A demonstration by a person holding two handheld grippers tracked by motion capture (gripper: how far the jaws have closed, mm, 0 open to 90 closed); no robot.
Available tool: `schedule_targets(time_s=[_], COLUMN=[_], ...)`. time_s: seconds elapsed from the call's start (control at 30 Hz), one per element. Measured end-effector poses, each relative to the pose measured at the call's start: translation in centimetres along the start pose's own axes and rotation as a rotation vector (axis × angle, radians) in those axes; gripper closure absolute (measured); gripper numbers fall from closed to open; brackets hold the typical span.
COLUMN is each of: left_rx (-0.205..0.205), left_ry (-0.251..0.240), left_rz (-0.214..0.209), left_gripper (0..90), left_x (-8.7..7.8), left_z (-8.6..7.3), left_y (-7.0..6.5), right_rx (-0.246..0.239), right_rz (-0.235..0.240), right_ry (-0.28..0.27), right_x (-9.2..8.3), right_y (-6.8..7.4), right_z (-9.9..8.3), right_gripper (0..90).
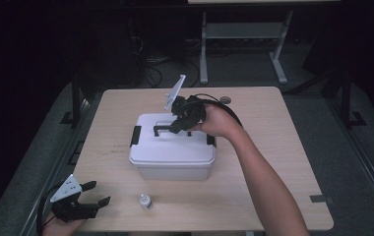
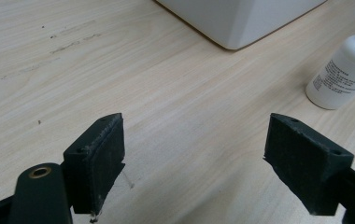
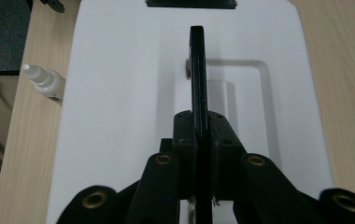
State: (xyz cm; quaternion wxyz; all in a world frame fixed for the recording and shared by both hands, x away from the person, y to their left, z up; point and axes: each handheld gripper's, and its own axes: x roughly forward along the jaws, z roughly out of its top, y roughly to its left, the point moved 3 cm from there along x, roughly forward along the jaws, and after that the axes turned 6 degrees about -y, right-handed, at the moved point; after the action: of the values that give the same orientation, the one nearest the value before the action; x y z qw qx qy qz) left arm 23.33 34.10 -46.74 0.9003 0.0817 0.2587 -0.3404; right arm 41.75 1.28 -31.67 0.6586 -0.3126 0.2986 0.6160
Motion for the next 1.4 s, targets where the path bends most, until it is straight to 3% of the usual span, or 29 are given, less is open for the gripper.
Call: schedule_targets(time_s=[1.4], left_rx=[-0.003], left_ry=[0.001], left_rz=[-0.001], left_gripper=[20.1], left_x=[0.01], left_z=[-0.07], left_y=[0.06], right_rx=[-0.001], right_rz=[0.005], right_ry=[-0.038], right_x=[-0.54], right_y=[-0.02], right_z=[0.22], right_gripper=[83.9])
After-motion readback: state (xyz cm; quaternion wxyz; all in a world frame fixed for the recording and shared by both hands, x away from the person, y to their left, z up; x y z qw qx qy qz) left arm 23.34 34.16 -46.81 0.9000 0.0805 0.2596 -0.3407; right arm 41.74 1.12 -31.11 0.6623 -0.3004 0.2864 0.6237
